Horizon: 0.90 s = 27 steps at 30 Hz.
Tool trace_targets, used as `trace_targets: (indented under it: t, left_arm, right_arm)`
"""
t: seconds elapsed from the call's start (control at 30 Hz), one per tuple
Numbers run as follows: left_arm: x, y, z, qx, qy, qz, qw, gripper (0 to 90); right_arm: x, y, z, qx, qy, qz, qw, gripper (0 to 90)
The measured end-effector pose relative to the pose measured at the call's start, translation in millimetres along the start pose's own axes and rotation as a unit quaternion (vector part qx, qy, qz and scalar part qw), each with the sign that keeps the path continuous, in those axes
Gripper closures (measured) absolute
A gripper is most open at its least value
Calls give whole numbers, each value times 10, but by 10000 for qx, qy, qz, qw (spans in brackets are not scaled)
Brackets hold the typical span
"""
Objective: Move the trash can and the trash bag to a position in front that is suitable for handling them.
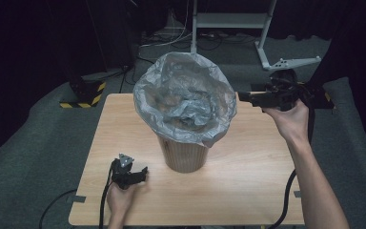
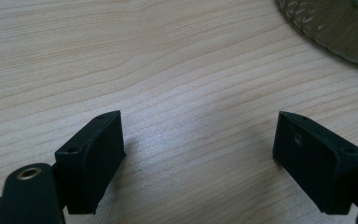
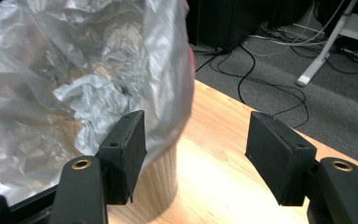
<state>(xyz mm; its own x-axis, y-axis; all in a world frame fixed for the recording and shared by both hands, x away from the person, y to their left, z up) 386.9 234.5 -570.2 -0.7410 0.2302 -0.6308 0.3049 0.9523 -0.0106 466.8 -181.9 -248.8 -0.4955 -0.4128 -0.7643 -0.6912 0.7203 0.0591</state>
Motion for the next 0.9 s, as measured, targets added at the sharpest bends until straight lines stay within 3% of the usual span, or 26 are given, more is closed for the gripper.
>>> trace_targets:
  t: [0.53,0.9]
  left_arm:
    - [0,0,0,0,-1,3,10000,169]
    - [0,0,0,0,-3,5,10000,169]
  right_arm:
    - [563,-308,134,221,20,578,9981,386]
    - [874,-410,269,320,129,803,9962,389]
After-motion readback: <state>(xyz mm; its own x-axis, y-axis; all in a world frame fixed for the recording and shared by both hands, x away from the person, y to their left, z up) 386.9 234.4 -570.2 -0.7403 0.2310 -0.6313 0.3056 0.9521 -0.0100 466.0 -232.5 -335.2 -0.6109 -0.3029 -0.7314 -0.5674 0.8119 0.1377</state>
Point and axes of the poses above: each handheld gripper's, and its own axes: z roughly forward along the jaws, x roughly out of its underside, y roughly to its left, the point moved 4 cm from there along z, roughly forward along the jaws, and after that the axes turned 8 degrees about y, right-handed, at the moved point
